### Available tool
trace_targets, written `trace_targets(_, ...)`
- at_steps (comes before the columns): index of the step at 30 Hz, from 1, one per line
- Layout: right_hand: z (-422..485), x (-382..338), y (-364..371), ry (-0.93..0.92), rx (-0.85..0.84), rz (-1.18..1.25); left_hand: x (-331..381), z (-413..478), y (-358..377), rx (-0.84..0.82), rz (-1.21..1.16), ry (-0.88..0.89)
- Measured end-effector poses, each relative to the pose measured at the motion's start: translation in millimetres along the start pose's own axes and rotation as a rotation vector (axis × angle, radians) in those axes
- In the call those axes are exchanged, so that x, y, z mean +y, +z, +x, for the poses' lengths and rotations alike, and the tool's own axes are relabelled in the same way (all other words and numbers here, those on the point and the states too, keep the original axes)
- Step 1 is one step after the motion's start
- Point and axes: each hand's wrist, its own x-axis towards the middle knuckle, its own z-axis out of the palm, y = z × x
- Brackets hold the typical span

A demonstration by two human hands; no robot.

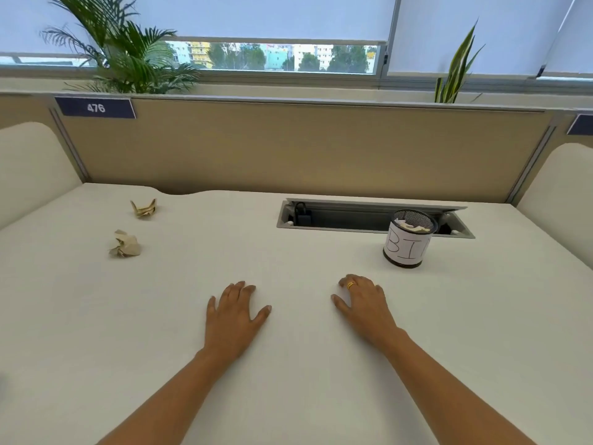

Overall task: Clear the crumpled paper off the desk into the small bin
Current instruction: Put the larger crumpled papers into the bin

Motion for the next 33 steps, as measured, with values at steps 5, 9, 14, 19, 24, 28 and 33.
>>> trace_targets(5, 13, -45, 19, -0.083, -0.091, -0.005, -88, 1, -40, 0.09, 0.024, -0.236)
trace_targets(9, 26, -85, 37, -0.172, -0.156, -0.031, -148, 1, -61, 0.167, 0.049, -0.363)
trace_targets(14, 43, -133, 53, -0.28, -0.228, -0.049, -174, 10, -71, 0.23, 0.062, -0.434)
trace_targets(19, 64, -183, 68, -0.375, -0.269, -0.046, -174, 18, -68, 0.205, 0.091, -0.502)
trace_targets(24, 100, -243, 82, -0.432, -0.313, -0.018, -173, 20, -65, 0.204, 0.107, -0.533)
trace_targets(28, 128, -292, 95, -0.496, -0.359, -0.006, -176, 24, -62, 0.209, 0.122, -0.532)
trace_targets(33, 157, -345, 108, -0.579, -0.334, 0.019, -178, 24, -59, 0.247, 0.143, -0.519)
